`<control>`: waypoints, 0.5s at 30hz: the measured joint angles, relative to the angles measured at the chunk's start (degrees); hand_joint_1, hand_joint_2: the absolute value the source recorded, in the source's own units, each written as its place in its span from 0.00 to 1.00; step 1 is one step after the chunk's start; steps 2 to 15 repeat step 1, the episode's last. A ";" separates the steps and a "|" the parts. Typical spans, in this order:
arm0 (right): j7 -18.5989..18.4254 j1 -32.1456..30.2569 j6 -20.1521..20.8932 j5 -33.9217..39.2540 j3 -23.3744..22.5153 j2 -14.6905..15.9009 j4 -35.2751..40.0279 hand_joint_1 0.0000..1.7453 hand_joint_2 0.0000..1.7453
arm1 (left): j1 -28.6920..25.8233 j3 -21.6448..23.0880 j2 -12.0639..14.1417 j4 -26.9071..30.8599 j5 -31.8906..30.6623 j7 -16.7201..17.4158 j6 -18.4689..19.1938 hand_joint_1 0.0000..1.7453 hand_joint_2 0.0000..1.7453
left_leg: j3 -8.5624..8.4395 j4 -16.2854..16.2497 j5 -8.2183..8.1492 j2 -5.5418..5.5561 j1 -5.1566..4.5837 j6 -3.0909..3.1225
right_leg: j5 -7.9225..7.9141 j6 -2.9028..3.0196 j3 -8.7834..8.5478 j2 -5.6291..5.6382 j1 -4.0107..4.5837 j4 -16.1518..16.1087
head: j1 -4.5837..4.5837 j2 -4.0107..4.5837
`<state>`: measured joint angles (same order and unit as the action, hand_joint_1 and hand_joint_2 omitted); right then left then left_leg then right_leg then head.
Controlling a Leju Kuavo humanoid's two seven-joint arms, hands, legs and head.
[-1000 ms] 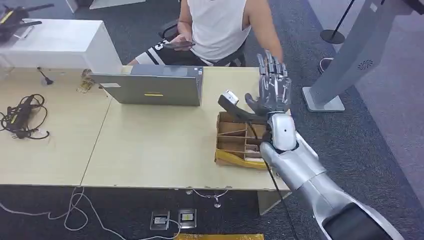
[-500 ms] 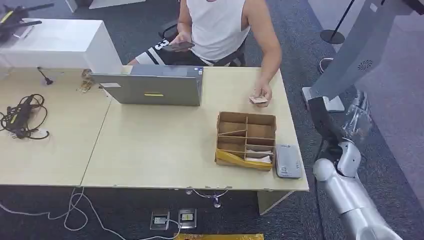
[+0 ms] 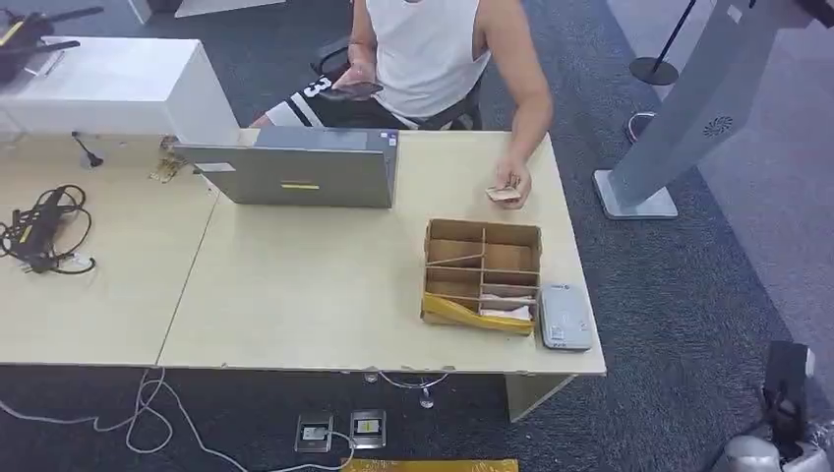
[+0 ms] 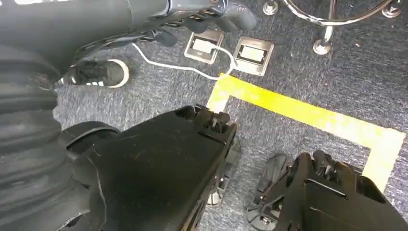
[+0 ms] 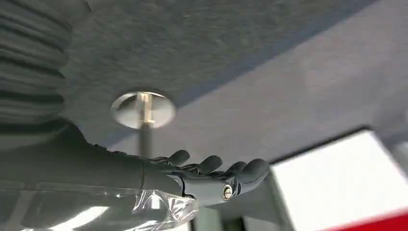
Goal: Pass the card to the sensor for recognition and then transmit it.
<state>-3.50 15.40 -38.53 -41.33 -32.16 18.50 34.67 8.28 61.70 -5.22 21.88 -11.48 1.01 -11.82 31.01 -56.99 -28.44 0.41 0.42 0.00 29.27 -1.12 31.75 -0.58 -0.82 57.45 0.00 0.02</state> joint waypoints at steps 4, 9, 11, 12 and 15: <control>0.35 -0.48 0.00 -0.13 -2.08 -0.74 -1.29 0.00 0.00 | -0.02 0.02 0.00 0.02 0.39 0.00 0.00 0.00 1.00 | 0.00 0.01 0.00 0.00 0.00 0.00 | 0.00 0.00 0.01 0.01 0.00 0.01 | -0.04 0.00; 0.35 -0.48 0.00 -0.13 -2.08 -0.74 -1.29 0.00 0.00 | -0.02 0.02 0.00 0.02 0.39 0.00 0.00 0.00 1.00 | 0.00 0.01 0.00 0.00 0.00 0.00 | 0.00 0.00 0.01 0.01 0.00 0.01 | -0.04 0.00; 0.35 -0.48 0.00 -0.13 -2.08 -0.74 -1.29 0.00 0.00 | -0.02 0.02 0.00 0.02 0.39 0.00 0.00 0.00 1.00 | 0.00 0.01 0.00 0.00 0.00 0.00 | 0.00 0.00 0.01 0.01 0.00 0.01 | -0.04 0.00; 0.35 -0.48 0.00 -0.13 -2.08 -0.74 -1.29 0.00 0.00 | -0.02 0.02 0.00 0.02 0.39 0.00 0.00 0.00 1.00 | 0.00 0.01 0.00 0.00 0.00 0.00 | 0.00 0.00 0.01 0.01 0.00 0.01 | -0.04 0.00; 0.35 -0.48 0.00 -0.13 -2.08 -0.74 -1.29 0.00 0.00 | -0.02 0.02 0.00 0.02 0.39 0.00 0.00 0.00 1.00 | 0.00 0.01 0.00 0.00 0.00 0.00 | 0.00 0.00 0.01 0.01 0.00 0.01 | -0.04 0.00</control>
